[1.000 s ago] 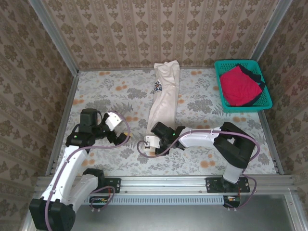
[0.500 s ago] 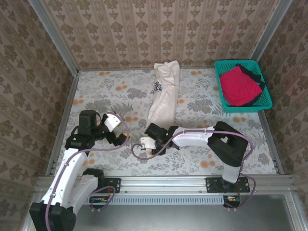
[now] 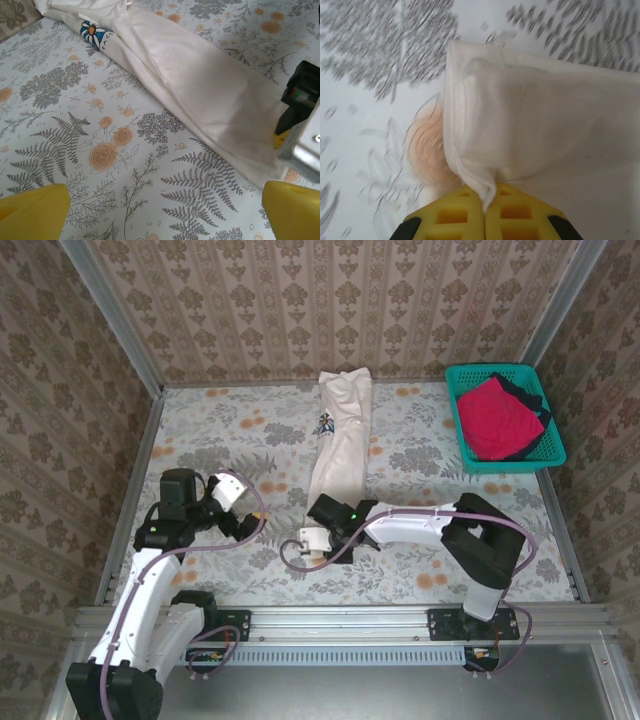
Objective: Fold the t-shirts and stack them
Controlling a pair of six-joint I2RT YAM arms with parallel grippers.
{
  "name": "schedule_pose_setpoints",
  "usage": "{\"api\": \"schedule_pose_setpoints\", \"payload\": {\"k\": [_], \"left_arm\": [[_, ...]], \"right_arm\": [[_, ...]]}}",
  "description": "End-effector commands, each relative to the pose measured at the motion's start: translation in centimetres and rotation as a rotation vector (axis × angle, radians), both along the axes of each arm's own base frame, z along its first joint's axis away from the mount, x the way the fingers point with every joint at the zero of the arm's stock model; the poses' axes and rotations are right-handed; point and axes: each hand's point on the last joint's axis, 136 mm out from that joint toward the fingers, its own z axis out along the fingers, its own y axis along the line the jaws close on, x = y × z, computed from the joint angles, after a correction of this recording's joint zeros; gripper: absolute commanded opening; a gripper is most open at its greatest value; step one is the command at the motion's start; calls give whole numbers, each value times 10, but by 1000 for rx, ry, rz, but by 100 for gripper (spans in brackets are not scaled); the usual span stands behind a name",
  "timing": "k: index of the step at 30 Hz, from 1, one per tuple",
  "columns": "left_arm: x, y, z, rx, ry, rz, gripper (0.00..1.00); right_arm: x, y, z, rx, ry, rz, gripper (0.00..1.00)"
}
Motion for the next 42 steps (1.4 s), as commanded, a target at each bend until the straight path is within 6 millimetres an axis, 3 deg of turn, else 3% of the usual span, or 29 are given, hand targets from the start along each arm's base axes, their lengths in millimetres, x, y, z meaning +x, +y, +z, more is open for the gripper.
{"api": "schedule_pose_setpoints", "payload": {"k": [1, 9, 14, 20, 27, 32, 42], "left_arm": [[-1, -1, 2, -10, -16, -21, 100], [-12, -23, 6, -2, -38, -166, 100], [-25, -45, 6, 26, -84, -280, 100], [-28, -61, 3, 36, -74, -354, 100], [-21, -69, 1, 36, -43, -358, 100], [-22, -72, -1, 26, -28, -356, 100], [-14, -77, -6, 2, -7, -333, 100]], "right_arm": [[-33, -30, 8, -35, 143, 34, 0], [-29, -49, 56, 64, 206, 19, 0], [-8, -59, 86, 102, 176, 13, 0], [52, -64, 106, 114, 56, -33, 0], [132, -67, 111, 90, -39, -72, 0], [177, -74, 113, 86, -89, -99, 0], [235, -80, 110, 92, -146, -101, 0]]}}
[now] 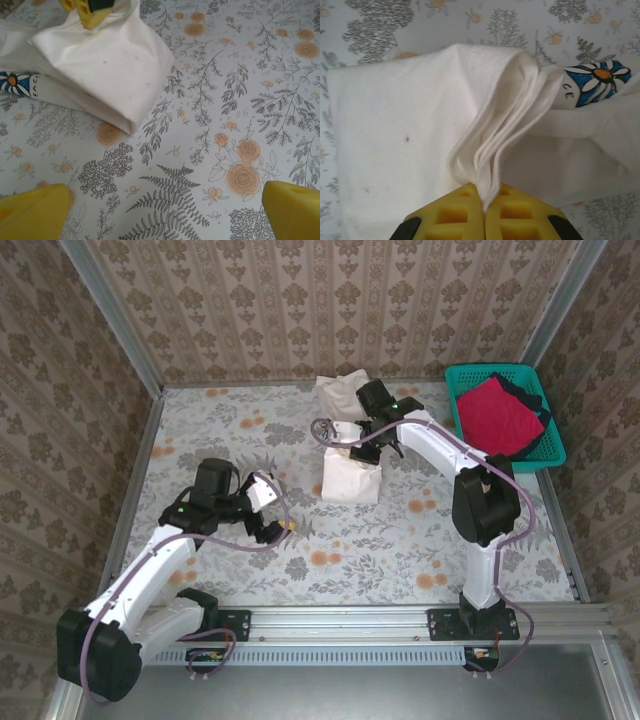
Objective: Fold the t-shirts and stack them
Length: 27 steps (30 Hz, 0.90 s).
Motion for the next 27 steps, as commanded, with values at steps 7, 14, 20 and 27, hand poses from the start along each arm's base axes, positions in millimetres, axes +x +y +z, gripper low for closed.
{"api": "schedule_pose_setpoints", "payload": {"k": [7, 14, 20, 27], "left_arm": [[6, -1, -1, 1, 2, 26, 100], [6, -1, -1, 0, 11, 35, 100], [7, -2, -1, -2, 20, 32, 100], [8, -4, -3, -9, 33, 32, 100]], "right_arm": [[32, 3, -5, -30, -23, 42, 0], [49, -4, -24, -80, -28, 10, 0], [61, -3, -35, -67, -40, -5, 0], [69, 0, -46, -55, -26, -7, 0]]}}
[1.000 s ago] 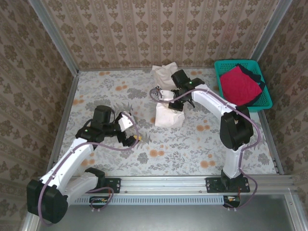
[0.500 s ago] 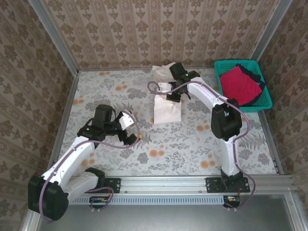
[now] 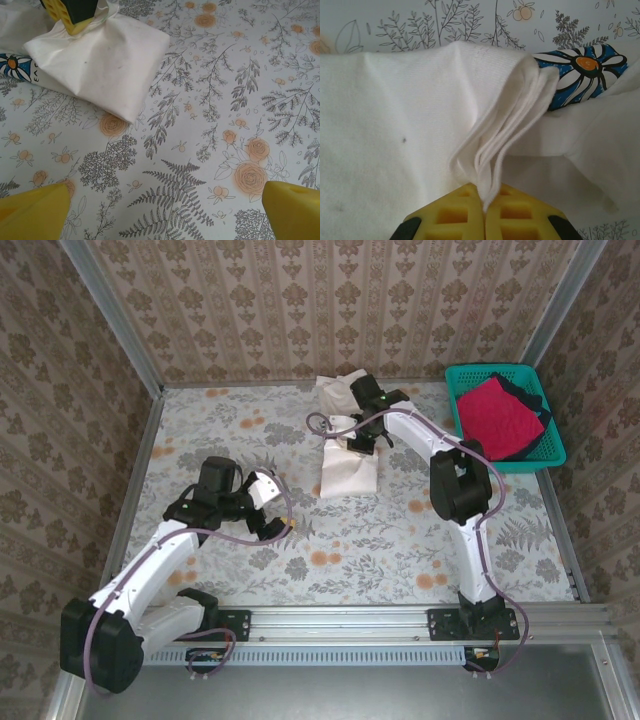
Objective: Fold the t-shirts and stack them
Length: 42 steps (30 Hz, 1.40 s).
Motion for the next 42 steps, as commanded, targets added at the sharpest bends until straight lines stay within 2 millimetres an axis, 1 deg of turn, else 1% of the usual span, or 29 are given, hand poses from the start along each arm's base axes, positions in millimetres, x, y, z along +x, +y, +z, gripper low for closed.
{"api": "schedule_pose_setpoints", "payload": {"k": [1, 10, 13, 16, 17, 18, 21, 22, 23, 24, 25, 28, 31, 33, 35, 38, 42], "left_arm": [[-1, -5, 6, -25, 0, -13, 100], [-2, -5, 3, -24, 2, -14, 100], [-1, -5, 3, -25, 3, -14, 100], [-1, -6, 2, -28, 7, -14, 100], [-1, -6, 2, -32, 10, -12, 100], [-1, -6, 2, -34, 12, -12, 100], [1, -7, 2, -42, 13, -5, 100], [1, -7, 1, -44, 14, -2, 100], [1, -7, 1, -49, 13, -1, 100], [1, -7, 0, -49, 18, 2, 100], [1, -8, 1, -53, 15, 3, 100], [2, -8, 0, -57, 16, 7, 100], [2, -8, 0, -58, 17, 8, 100], [2, -8, -1, -58, 17, 8, 100], [2, -8, 0, -59, 15, 8, 100], [2, -8, -1, -59, 17, 8, 100], [2, -8, -2, -57, 19, 8, 100]], "right_arm": [[11, 3, 0, 10, -14, 9, 0], [5, 3, -13, 4, 35, 16, 0], [6, 3, -18, 2, 37, 13, 0], [11, 4, -21, -1, 23, -1, 5], [14, 3, -19, -1, 11, -12, 10], [18, 2, -17, -5, -4, -25, 20], [40, -2, 2, 8, -128, -96, 55], [47, -3, 12, 17, -185, -119, 68], [57, -4, 24, 35, -250, -153, 75], [62, -5, 34, 51, -289, -180, 77], [65, -6, 42, 71, -318, -208, 78], [61, -5, 62, 138, -365, -244, 80], [50, -6, 64, 181, -382, -257, 80], [42, -8, 55, 177, -361, -255, 81], [40, -13, 42, 145, -351, -266, 81], [45, -24, 24, 72, -345, -285, 82], [55, -36, 13, 36, -344, -318, 82]]}}
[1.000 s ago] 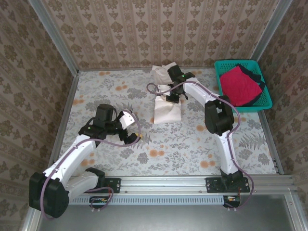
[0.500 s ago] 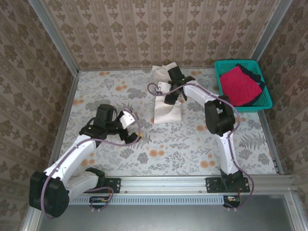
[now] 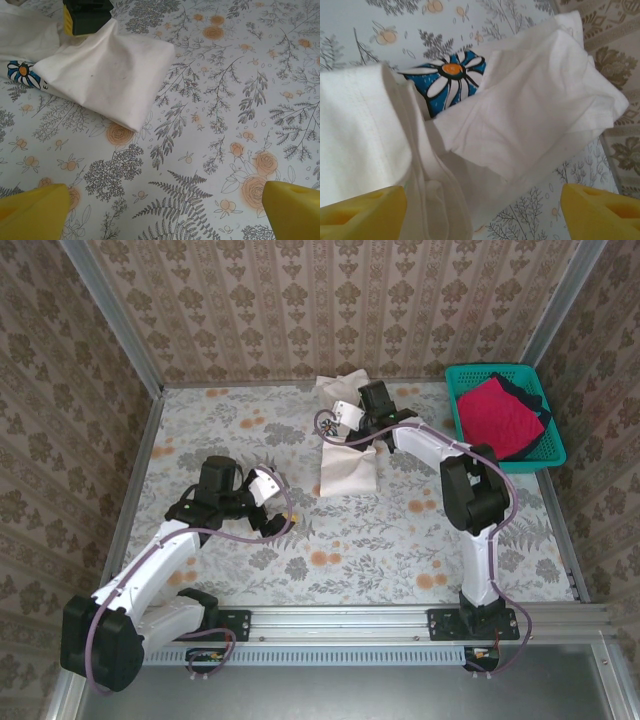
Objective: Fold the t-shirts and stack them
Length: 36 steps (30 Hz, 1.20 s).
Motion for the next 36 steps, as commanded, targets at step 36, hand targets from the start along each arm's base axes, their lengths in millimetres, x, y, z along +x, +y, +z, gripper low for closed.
{"api": "schedule_pose_setpoints", "payload": {"k": [36], "left_arm": [[-11, -3, 1, -28, 6, -16, 100]], "right_arm": [[-187, 38, -45, -23, 342, 442, 62]]}}
